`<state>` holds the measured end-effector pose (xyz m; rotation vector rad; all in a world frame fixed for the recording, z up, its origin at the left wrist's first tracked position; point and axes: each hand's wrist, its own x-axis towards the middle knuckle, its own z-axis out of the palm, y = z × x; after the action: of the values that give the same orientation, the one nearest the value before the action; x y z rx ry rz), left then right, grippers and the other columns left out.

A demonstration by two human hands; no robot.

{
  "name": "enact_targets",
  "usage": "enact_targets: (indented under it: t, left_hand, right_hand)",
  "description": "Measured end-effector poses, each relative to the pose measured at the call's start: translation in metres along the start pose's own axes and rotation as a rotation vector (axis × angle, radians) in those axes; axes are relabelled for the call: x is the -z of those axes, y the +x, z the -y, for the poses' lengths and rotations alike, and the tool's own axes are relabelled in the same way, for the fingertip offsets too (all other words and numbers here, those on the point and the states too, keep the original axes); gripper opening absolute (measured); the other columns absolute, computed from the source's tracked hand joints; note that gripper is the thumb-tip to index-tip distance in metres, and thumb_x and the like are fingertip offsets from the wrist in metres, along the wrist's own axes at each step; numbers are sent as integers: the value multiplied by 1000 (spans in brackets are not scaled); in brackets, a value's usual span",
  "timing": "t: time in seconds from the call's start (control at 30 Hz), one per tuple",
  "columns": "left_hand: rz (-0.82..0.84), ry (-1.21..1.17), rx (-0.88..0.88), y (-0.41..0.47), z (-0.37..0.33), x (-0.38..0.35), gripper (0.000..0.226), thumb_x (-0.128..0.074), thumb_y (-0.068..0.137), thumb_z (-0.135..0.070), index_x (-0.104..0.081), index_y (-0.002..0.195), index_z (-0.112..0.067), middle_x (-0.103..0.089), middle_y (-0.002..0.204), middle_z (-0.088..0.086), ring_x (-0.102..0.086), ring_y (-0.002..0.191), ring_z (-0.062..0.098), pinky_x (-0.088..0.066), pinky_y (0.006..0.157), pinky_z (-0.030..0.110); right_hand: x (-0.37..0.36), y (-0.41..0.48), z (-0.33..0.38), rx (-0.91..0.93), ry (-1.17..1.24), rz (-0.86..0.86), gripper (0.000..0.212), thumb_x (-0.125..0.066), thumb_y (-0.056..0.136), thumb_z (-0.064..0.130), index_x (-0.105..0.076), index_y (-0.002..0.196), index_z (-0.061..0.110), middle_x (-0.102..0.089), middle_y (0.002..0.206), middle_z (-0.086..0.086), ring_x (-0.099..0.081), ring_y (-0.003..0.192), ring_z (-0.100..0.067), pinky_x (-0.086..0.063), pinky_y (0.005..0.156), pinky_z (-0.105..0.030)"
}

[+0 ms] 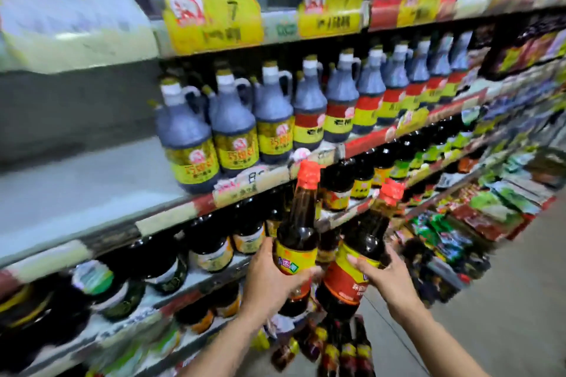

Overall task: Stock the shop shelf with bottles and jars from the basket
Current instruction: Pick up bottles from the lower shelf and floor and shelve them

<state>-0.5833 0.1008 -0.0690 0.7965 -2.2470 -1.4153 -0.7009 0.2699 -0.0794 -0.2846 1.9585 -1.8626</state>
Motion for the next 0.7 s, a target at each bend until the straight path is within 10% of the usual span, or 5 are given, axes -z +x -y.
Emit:
enact_targets:
  t: [0.2, 0.33, 0.57, 0.7]
  left_hand:
    - [-235, 110, 60, -27, 5, 66, 69, -67, 43, -63, -49, 101, -29, -63, 100, -8, -58, 95, 14, -48, 79, 32]
    - [-417, 64, 95, -44, 13, 117, 54, -72, 43, -57, -48, 85, -31, -64, 87, -9, -62, 84, 12, -51, 73, 35]
    - [-681, 51, 117, -57, 18, 225, 42, -82, 57, -39, -49, 82, -33, -64, 83, -8, -62, 80, 14, -49, 72, 31]
    - [-733, 58, 152, -49, 29, 290, 45, -82, 58, -41, -52, 87, -23, -65, 83, -3, -63, 82, 21, -50, 74, 33]
  right_hand:
    - [-72, 10, 34, 116, -115, 288, 69, -87, 51, 26, -57, 112, 13, -70, 98, -9, -67, 76, -20, -53, 52, -24]
    - [-132, -4, 53, 205, -123, 444, 51, -86, 56, 23, -53, 95, 20, -63, 87, 11, -60, 80, -5, -45, 61, -3]
    - [-242, -18, 79, 248, -115, 672, 63, -89, 37, 43, -62, 92, 28, -73, 97, 1, -68, 93, -21, -53, 86, -41]
    - [-308, -27, 95, 276, -71, 700, 49, -82, 48, 25, -62, 92, 22, -71, 91, 0, -69, 80, -7, -57, 73, -24]
